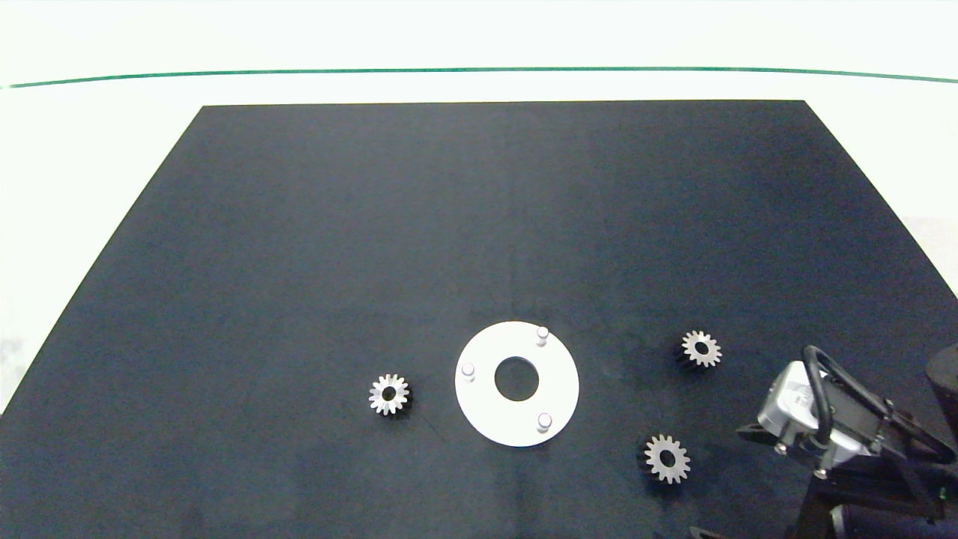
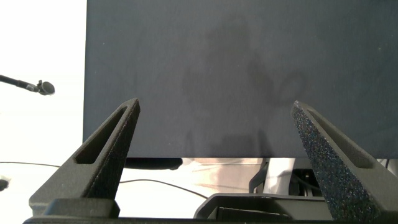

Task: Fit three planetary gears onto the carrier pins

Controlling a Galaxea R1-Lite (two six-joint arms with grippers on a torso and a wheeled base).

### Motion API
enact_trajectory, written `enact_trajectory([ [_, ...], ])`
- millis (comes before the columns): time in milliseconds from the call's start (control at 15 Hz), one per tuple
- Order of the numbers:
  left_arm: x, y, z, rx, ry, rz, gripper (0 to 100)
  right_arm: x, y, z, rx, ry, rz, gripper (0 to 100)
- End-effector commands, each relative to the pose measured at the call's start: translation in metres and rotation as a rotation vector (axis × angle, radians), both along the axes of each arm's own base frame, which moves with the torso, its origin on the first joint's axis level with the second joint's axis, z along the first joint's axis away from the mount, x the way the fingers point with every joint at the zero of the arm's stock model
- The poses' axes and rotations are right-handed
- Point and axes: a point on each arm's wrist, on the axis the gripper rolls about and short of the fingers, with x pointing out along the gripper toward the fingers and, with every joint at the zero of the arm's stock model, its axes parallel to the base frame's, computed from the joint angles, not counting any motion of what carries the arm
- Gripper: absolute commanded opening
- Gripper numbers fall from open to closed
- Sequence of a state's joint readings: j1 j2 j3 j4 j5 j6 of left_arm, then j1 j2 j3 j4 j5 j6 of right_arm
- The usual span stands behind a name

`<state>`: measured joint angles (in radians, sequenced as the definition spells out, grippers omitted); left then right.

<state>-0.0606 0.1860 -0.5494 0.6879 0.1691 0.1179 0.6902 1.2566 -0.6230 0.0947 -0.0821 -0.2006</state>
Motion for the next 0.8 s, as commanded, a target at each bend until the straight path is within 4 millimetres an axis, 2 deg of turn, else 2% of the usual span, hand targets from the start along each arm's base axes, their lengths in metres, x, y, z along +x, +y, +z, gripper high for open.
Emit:
enact_trajectory([
  [67, -0.001, 0.0, 0.0, 0.0, -0.002, 0.0, 100, 0.016, 0.013, -0.013, -0.05, 0.009, -0.025, 100],
  [400, -0.001, 0.0, 0.002, 0.0, -0.004, -0.003, 100, 0.028, 0.023, -0.021, -0.063, 0.02, -0.029, 100],
  [800, -0.001, 0.0, 0.002, 0.0, -0.005, -0.001, 100, 0.037, 0.031, -0.026, -0.068, 0.029, -0.031, 88],
])
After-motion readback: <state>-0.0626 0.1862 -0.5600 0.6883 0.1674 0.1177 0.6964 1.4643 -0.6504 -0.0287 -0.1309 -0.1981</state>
